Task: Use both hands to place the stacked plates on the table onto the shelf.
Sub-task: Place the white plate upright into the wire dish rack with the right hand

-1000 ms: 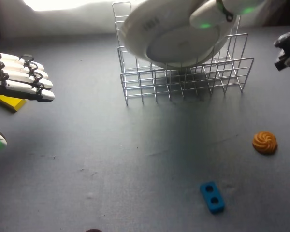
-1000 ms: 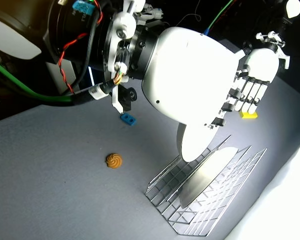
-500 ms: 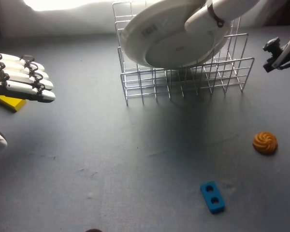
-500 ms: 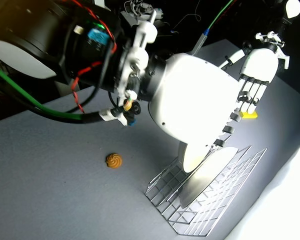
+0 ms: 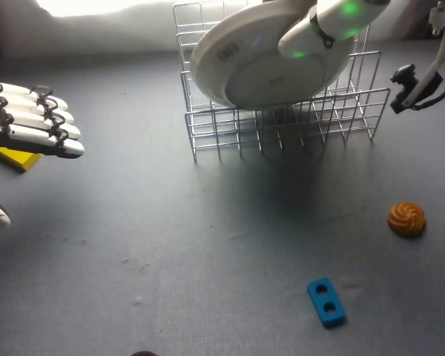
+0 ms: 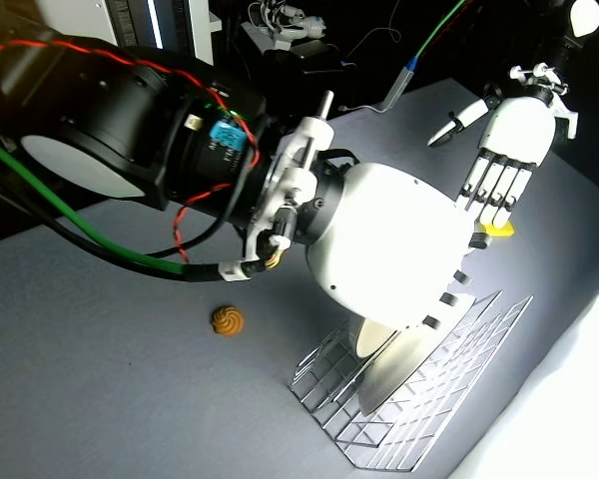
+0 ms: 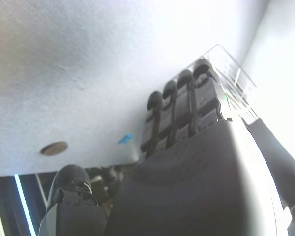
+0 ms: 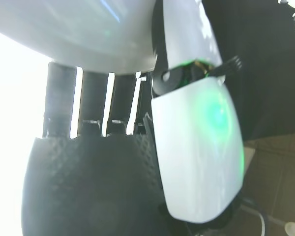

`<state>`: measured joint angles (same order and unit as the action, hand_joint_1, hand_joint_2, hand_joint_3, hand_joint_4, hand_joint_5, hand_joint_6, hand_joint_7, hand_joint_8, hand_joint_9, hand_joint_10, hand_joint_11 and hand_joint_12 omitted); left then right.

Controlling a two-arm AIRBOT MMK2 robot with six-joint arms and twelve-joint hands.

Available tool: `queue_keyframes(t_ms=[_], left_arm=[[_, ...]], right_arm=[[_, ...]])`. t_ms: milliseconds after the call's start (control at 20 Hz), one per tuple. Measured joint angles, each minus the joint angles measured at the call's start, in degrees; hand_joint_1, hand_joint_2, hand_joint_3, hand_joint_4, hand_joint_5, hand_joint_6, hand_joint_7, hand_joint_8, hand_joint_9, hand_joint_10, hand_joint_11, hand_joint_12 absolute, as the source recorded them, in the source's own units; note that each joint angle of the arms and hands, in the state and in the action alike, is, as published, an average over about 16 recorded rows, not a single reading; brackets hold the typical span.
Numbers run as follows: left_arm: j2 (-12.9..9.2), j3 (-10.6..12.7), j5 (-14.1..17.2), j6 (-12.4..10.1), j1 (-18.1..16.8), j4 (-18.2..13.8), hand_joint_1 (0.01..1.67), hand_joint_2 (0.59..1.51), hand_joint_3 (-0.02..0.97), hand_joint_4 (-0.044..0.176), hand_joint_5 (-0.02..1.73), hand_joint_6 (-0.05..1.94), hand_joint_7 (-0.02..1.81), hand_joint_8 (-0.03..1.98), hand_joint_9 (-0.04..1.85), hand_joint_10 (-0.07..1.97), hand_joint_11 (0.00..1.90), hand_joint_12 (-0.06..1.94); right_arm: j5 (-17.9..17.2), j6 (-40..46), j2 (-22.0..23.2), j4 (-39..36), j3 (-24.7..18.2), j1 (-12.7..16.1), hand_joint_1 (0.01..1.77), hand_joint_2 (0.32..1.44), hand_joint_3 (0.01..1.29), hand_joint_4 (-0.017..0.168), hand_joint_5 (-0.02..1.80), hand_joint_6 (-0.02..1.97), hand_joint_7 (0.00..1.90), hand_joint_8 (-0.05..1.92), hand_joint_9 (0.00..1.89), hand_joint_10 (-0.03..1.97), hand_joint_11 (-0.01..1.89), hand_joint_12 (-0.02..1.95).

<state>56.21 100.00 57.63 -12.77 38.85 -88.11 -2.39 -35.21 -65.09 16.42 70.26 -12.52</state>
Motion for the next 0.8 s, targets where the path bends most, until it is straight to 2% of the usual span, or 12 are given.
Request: queue_keyframes(t_ms=[800], left_arm=[[0.0,-0.15,-0.02,0.0,0.0,-0.02,0.02,1.05,0.015,0.005,0.09,0.02,0.05,0.0,0.02,0.01,0.02,-0.01]], right_arm=[[-3.37,-3.62,-3.8,0.28,3.79,-4.26,1.37,0.95,0.01,-0.009,1.02,0.69,1.21,0.47,1.15,0.89,1.03,1.15]])
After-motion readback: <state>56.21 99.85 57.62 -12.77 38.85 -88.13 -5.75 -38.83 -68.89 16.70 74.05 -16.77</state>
